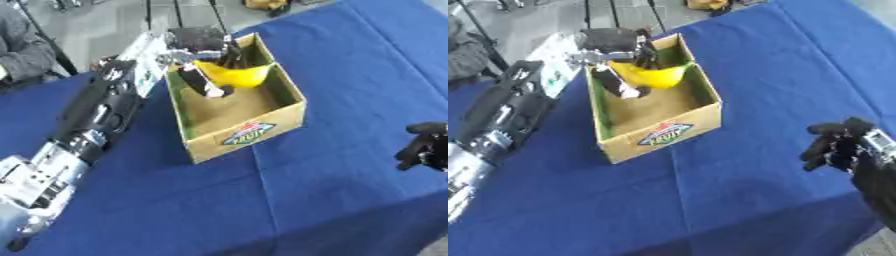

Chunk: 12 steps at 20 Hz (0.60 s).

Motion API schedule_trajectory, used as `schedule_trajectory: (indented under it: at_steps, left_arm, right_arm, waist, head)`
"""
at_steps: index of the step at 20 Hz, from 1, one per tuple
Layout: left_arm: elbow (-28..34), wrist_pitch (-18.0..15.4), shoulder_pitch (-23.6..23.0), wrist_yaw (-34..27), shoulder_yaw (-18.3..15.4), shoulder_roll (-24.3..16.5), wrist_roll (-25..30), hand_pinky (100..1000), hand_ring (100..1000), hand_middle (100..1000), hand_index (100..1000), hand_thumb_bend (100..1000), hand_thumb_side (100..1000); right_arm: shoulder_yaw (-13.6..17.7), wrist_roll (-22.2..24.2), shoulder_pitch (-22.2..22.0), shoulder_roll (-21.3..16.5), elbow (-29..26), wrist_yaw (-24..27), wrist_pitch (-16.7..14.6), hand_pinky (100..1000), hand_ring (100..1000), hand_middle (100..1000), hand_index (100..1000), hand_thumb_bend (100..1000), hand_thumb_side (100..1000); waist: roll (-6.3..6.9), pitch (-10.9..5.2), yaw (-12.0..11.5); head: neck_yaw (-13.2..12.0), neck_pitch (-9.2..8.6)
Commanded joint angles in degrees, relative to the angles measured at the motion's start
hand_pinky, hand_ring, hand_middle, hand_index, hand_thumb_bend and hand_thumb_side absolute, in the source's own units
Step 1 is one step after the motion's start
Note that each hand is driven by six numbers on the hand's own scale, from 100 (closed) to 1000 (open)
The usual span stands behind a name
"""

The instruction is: Pick up objects on the table and place them in the box.

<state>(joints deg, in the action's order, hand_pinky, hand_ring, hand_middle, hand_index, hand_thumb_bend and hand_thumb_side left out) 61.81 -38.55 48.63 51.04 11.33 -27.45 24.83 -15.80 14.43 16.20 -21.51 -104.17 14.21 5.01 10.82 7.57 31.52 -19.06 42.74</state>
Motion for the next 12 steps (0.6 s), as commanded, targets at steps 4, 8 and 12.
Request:
schedule_trajectory:
  at_steps: [4, 8, 12]
  left_arm:
    - [-1.20, -6.51, -0.68, -0.01, 0.40, 0.32, 8.66, 485, 486, 482, 620, 100, 228]
    - [-1.92, -7.06, -1.40, -0.43, 1.13, 0.80, 10.80, 508, 505, 503, 645, 100, 374]
    - [-1.28, -8.10, -1.36, -1.16, 0.96, 0.21, 12.79, 623, 634, 666, 776, 388, 750]
  right_arm:
    - [0.11, 0.18, 0.92, -0.78, -0.52, -0.10, -0.19, 554, 597, 510, 754, 100, 1000]
    - [0.20, 0.12, 0.83, -0.71, -0.55, -0.16, -0.25, 554, 597, 509, 752, 100, 1000]
    - [0.42, -0.06, 0.63, -0.67, -0.61, -0.26, -0.37, 553, 597, 509, 753, 100, 1000]
  waist:
    - [-0.75, -0.33, 0.14]
    - [-0.94, -0.16, -0.07]
    - [-1.26, -0.05, -0.37]
  head:
    - [-0.22, -0.65]
    - [-0.21, -0.84]
    - [-0.39, -0.83]
